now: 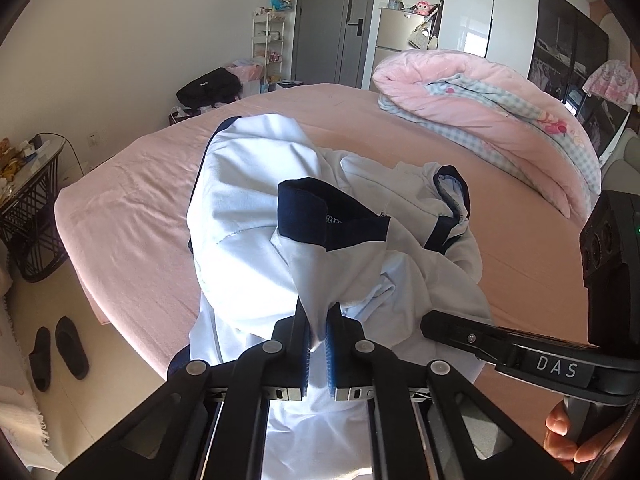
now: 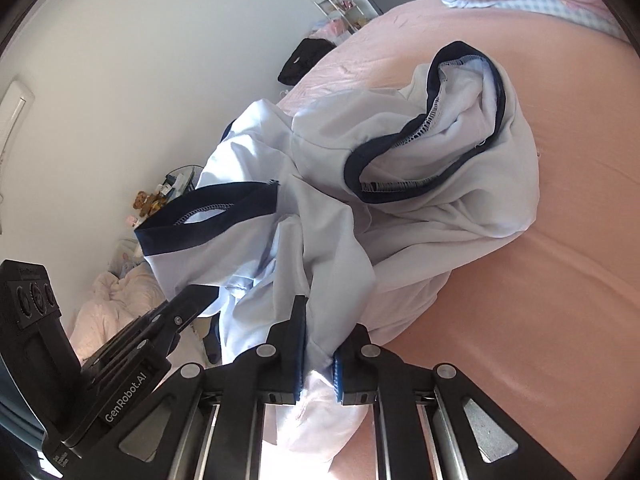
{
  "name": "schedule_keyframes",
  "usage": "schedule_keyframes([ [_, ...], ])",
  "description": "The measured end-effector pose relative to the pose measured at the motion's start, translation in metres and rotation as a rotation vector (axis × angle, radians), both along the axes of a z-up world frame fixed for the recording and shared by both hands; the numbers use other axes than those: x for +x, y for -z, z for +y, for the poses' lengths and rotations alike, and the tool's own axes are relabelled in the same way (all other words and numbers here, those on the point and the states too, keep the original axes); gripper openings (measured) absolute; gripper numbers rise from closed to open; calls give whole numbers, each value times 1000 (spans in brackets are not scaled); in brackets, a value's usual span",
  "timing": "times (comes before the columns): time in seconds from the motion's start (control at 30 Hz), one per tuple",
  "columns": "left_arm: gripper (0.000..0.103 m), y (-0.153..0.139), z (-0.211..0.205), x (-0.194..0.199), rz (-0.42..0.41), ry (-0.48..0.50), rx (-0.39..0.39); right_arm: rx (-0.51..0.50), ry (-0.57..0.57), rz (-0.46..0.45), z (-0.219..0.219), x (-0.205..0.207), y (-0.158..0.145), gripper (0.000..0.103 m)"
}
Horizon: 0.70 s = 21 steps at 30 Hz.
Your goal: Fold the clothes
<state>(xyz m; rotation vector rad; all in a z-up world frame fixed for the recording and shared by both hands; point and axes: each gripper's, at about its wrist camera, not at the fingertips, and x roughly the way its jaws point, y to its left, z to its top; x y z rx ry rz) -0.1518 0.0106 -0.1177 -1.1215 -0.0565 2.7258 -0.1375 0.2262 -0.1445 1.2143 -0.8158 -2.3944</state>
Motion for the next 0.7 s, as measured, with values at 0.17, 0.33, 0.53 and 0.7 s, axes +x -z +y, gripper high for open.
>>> schedule_keyframes([
  [0.17, 5, 2, 10, 4, -21, 26, 32, -165, 76, 6, 32, 5, 4, 6],
  [0.33, 5, -1, 26, 14, -6, 66, 18, -191, 99, 44, 37, 12, -5, 6],
  [0.53, 5, -10, 42, 21, 8, 113, 20, -210, 120, 71, 47, 14, -15, 6],
  [0.7, 5, -18, 50, 25, 12, 138, 57, -225, 134, 77, 52, -2, -9, 6],
])
